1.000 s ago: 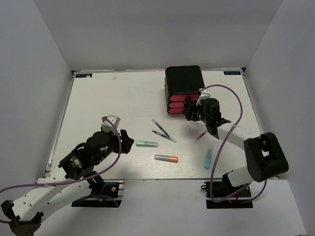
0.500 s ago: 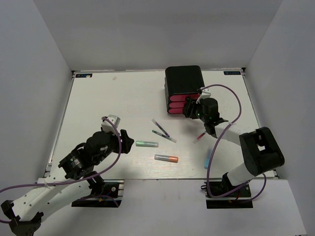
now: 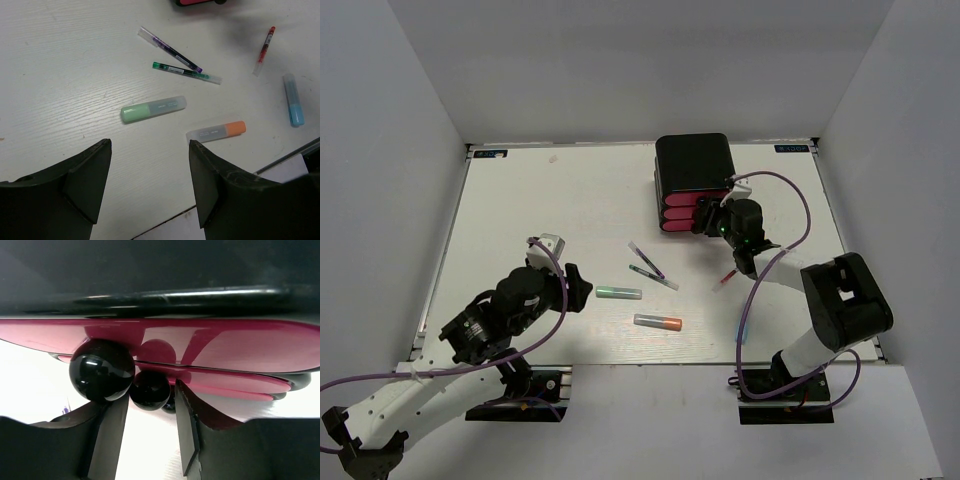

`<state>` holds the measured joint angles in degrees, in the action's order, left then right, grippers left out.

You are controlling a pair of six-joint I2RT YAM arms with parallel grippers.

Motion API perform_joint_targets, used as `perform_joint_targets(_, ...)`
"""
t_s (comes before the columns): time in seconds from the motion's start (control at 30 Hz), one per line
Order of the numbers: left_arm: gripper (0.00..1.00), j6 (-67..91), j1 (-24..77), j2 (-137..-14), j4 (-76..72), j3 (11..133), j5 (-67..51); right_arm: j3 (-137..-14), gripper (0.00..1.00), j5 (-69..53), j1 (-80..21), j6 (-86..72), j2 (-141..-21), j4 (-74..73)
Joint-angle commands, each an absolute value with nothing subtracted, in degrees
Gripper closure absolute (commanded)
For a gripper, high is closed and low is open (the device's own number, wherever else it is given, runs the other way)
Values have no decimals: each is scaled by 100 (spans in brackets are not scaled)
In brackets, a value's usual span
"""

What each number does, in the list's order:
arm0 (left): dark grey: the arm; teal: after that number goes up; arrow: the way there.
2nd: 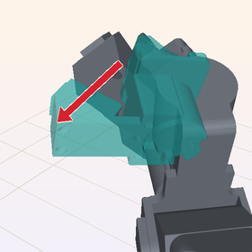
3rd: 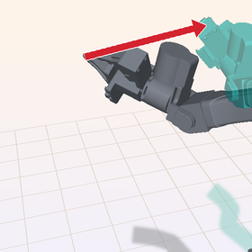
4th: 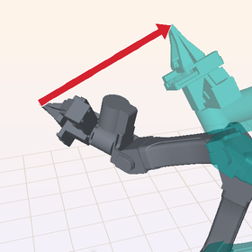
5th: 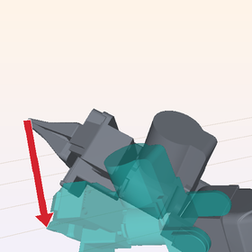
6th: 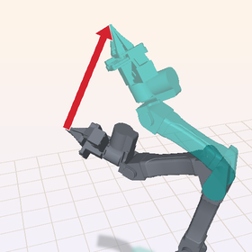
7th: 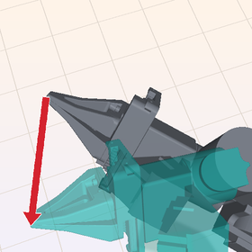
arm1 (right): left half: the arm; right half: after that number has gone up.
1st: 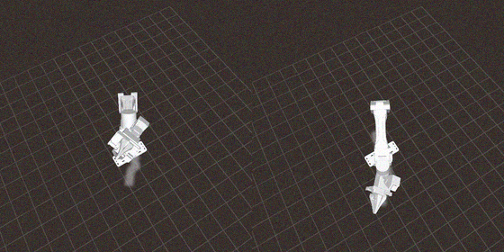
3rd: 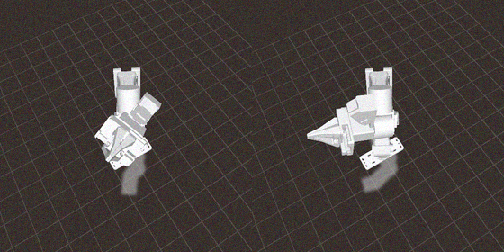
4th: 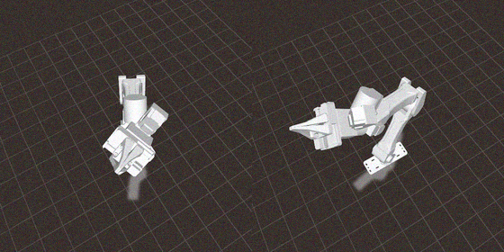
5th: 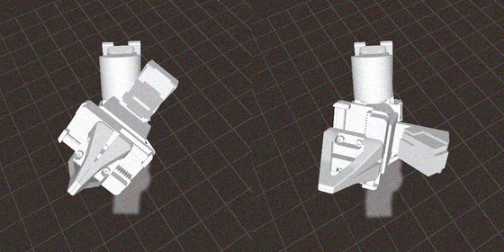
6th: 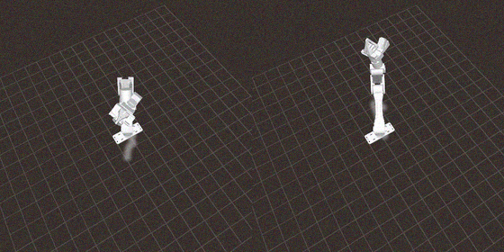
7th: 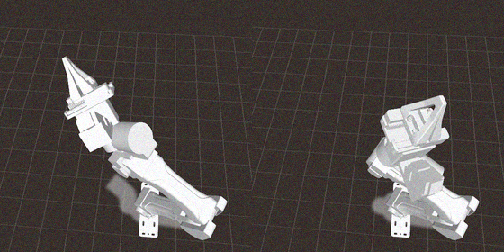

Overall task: Sort the stationery into containers
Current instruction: Open the drawer

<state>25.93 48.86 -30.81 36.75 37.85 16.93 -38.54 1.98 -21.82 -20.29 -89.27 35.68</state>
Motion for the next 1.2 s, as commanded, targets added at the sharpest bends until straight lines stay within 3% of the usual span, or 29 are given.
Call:
perform_joint_targets(0.0, 27, 2558, 4878, -3103, 3524, 3735, 1687, -3893, 53, 431, -2153, -2188, -9018, 3981)
perform_joint_targets(0.2, 27, 2558, 4878, -3103, 3524, 3735, 1687, -3858, 62, 422, -2171, -2258, -9070, 4069)
perform_joint_targets(0.33, 27, 2558, 4878, -3155, 3524, 3683, 1687, -3806, 73, 387, -2153, -2267, -8965, 3973)
perform_joint_targets(0.83, 27, 3488, 4931, -4042, 2524, 3217, 1143, -2892, 74, 62, -2162, -2048, -7604, 2928)
perform_joint_targets(0.97, 27, 3560, 4931, -4420, 2250, 3103, 950, -2611, 69, -123, -2171, -1934, -7392, 2927)
perform_joint_targets(1.07, 27, 3298, 4931, -4727, 2118, 3303, 896, -2663, 51, -246, -2162, -1890, -7339, 2857)
perform_joint_targets(1.1, 25, 3148, 4931, -4824, 2118, 3374, 896, -2663, 41, -342, -2153, -1890, -7313, 2839)
perform_joint_targets(1.17, 24, 2814, 4931, -5035, 2118, 3663, 748, -2663, 34, -509, -2162, -1855, -7234, 2786)
